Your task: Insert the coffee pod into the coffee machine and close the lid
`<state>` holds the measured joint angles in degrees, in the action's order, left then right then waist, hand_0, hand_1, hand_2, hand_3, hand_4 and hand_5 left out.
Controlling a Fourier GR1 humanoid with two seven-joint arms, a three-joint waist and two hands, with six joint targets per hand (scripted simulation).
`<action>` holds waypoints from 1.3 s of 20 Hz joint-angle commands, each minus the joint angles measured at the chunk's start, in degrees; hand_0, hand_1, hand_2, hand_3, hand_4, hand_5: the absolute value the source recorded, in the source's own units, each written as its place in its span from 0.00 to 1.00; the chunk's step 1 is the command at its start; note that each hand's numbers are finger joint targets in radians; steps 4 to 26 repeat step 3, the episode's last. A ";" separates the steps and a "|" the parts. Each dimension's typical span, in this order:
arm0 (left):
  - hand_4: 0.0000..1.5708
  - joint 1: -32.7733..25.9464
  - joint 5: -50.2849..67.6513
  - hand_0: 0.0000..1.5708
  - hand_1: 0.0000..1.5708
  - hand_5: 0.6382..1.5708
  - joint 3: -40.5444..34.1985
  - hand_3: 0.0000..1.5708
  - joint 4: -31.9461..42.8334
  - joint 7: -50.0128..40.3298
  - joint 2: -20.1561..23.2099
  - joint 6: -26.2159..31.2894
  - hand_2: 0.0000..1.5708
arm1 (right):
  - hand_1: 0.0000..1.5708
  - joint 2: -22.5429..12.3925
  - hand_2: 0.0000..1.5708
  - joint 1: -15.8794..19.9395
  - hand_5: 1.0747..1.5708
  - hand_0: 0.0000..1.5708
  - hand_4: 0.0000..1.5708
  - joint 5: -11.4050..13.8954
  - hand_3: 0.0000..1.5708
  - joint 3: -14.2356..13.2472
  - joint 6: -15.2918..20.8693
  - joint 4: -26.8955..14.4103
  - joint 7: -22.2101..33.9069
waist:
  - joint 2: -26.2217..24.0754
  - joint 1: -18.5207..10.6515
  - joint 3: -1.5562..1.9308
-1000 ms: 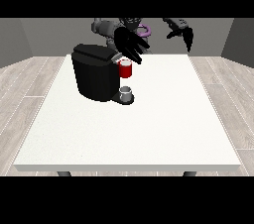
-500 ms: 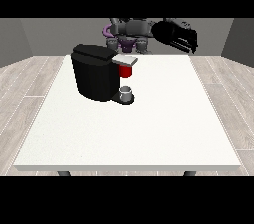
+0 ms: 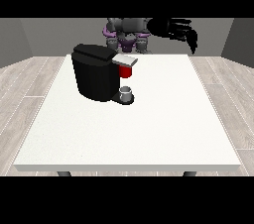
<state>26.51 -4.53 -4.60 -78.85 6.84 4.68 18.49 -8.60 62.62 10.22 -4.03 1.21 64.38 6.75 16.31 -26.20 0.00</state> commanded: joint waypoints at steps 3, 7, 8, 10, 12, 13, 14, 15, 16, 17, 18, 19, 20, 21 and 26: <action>0.17 -7.21 1.15 0.00 0.00 1.00 -1.83 0.00 0.56 0.35 0.77 0.01 0.00 | 0.00 7.34 0.00 -8.71 1.00 0.00 0.17 -0.98 0.00 4.55 -0.98 1.01 -7.07 | -6.85 6.34 0.00; 0.17 -7.21 1.15 0.00 0.00 1.00 -1.83 0.00 0.56 0.35 0.77 0.01 0.00 | 0.00 7.34 0.00 -8.71 1.00 0.00 0.17 -0.98 0.00 4.55 -0.98 1.01 -7.07 | -6.85 6.34 0.00; 0.17 -7.21 1.15 0.00 0.00 1.00 -1.83 0.00 0.56 0.35 0.77 0.01 0.00 | 0.00 7.34 0.00 -8.71 1.00 0.00 0.17 -0.98 0.00 4.55 -0.98 1.01 -7.07 | -6.85 6.34 0.00; 0.17 -7.21 1.15 0.00 0.00 1.00 -1.83 0.00 0.56 0.35 0.77 0.01 0.00 | 0.00 7.34 0.00 -8.71 1.00 0.00 0.17 -0.98 0.00 4.55 -0.98 1.01 -7.07 | -6.85 6.34 0.00; 0.17 -7.21 1.15 0.00 0.00 1.00 -1.83 0.00 0.56 0.35 0.77 0.01 0.00 | 0.00 7.34 0.00 -8.71 1.00 0.00 0.17 -0.98 0.00 4.55 -0.98 1.01 -7.07 | -6.85 6.34 0.00; 0.17 -7.21 1.15 0.00 0.00 1.00 -1.83 0.00 0.56 0.35 0.77 0.01 0.00 | 0.00 7.34 0.00 -8.71 1.00 0.00 0.17 -0.98 0.00 4.55 -0.98 1.01 -7.07 | -6.85 6.34 0.00; 0.17 -7.21 1.15 0.00 0.00 1.00 -1.83 0.00 0.56 0.35 0.77 0.01 0.00 | 0.00 7.34 0.00 -8.71 1.00 0.00 0.17 -0.98 0.00 4.55 -0.98 1.01 -7.07 | -6.85 6.34 0.00; 0.17 -7.21 1.15 0.00 0.00 1.00 -1.83 0.00 0.56 0.35 0.77 0.01 0.00 | 0.00 7.34 0.00 -8.71 1.00 0.00 0.17 -0.98 0.00 4.55 -0.98 1.01 -7.07 | -6.85 6.34 0.00; 0.17 -7.21 1.15 0.00 0.00 1.00 -1.83 0.00 0.56 0.35 0.77 0.01 0.00 | 0.00 7.34 0.00 -8.71 1.00 0.00 0.17 -0.98 0.00 4.55 -0.98 1.01 -7.07 | -6.85 6.34 0.00; 0.17 -7.21 1.15 0.00 0.00 1.00 -1.83 0.00 0.56 0.35 0.77 0.01 0.00 | 0.00 7.34 0.00 -8.71 1.00 0.00 0.17 -0.98 0.00 4.55 -0.98 1.01 -7.07 | -6.85 6.34 0.00; 0.17 -7.21 1.15 0.00 0.00 1.00 -1.83 0.00 0.56 0.35 0.77 0.01 0.00 | 0.00 7.34 0.00 -8.71 1.00 0.00 0.17 -0.98 0.00 4.55 -0.98 1.01 -7.07 | -6.85 6.34 0.00; 0.17 -7.21 1.15 0.00 0.00 1.00 -1.83 0.00 0.56 0.35 0.77 0.01 0.00 | 0.00 7.34 0.00 -8.71 1.00 0.00 0.17 -0.98 0.00 4.55 -0.98 1.01 -7.07 | -6.85 6.34 0.00; 0.17 -7.21 1.15 0.00 0.00 1.00 -1.83 0.00 0.56 0.35 0.77 0.01 0.00 | 0.00 7.34 0.00 -8.71 1.00 0.00 0.17 -0.98 0.00 4.55 -0.98 1.01 -7.07 | -6.85 6.34 0.00; 0.17 -7.21 1.15 0.00 0.00 1.00 -1.83 0.00 0.56 0.35 0.77 0.01 0.00 | 0.00 7.34 0.00 -8.71 1.00 0.00 0.17 -0.98 0.00 4.55 -0.98 1.01 -7.07 | -6.85 6.34 0.00; 0.17 -7.21 1.15 0.00 0.00 1.00 -1.83 0.00 0.56 0.35 0.77 0.01 0.00 | 0.00 7.34 0.00 -8.71 1.00 0.00 0.17 -0.98 0.00 4.55 -0.98 1.01 -7.07 | -6.85 6.34 0.00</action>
